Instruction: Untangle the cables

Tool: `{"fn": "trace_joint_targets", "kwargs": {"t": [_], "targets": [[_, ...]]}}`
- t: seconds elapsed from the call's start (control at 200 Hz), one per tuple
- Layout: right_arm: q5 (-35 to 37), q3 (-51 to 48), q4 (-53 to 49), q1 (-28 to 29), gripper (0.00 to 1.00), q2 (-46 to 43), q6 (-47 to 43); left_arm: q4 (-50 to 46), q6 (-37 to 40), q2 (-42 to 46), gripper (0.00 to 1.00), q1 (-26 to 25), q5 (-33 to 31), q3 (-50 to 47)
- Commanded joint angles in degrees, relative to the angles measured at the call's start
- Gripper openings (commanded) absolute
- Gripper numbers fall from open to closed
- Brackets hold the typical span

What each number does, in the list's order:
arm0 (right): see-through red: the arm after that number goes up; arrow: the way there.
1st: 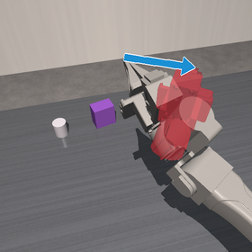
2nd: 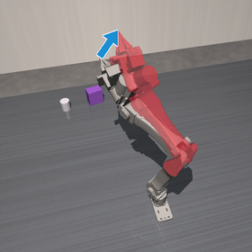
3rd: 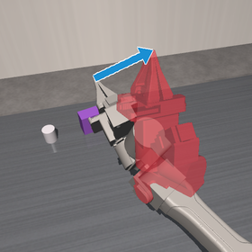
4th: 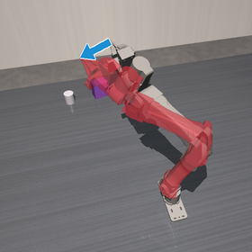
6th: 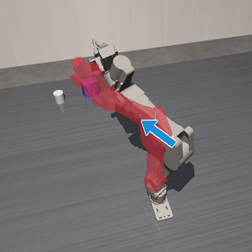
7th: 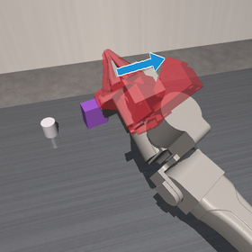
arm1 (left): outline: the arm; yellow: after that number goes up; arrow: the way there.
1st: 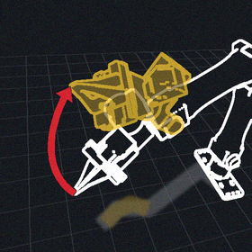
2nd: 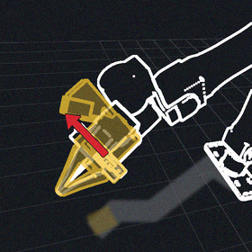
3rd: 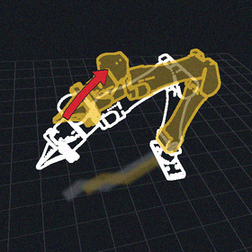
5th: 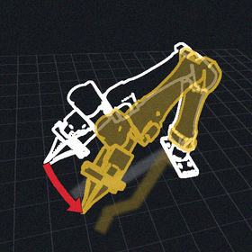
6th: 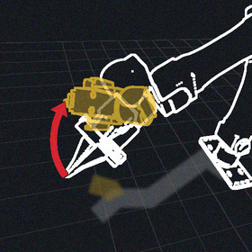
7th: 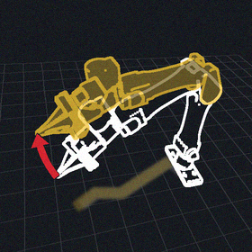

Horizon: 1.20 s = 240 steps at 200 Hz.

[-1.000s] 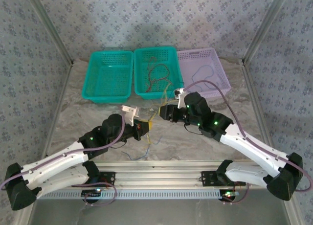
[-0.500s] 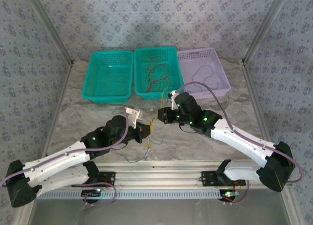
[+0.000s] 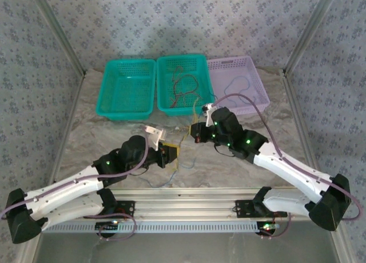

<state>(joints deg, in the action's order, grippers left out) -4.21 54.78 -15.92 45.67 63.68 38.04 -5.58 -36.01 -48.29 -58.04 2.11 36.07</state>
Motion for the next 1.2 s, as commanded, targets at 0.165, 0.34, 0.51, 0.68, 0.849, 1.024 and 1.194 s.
{"fn": "trace_joint_targets", "kwargs": {"t": [0.165,0.34,0.51,0.68,0.849,1.024,1.194], "targets": [[3.7,0.5,-3.7,-4.0,0.0,-5.9,-6.4,-5.1,1.7,4.9,0.51,-0.4,-1.1,2.1],[-8.2,-1.8,4.1,-2.7,0.0,-7.0,-9.1,-2.9,1.2,3.6,0.68,-0.4,0.7,2.2],[-16.4,-2.8,8.6,-2.4,0.0,-7.8,-9.3,3.3,0.1,-0.1,0.76,-0.4,3.5,2.4],[-19.4,-2.4,10.1,-1.9,0.0,-7.3,-8.3,9.1,-0.5,-5.2,0.77,-0.4,7.7,3.8],[-19.3,-2.4,9.9,-1.3,0.0,-6.6,-8.5,12.1,-1.2,-7.0,0.74,-0.4,10.2,3.9],[-16.2,-3.1,9.6,-1.4,0.0,-6.7,-8.2,14.6,-2.9,-5.8,0.72,-0.4,12.2,1.7],[-16.9,-3.3,11.1,-1.5,0.0,-6.2,-7.2,17.1,-4.2,-3.9,0.74,-0.5,12.9,-1.0]]}}
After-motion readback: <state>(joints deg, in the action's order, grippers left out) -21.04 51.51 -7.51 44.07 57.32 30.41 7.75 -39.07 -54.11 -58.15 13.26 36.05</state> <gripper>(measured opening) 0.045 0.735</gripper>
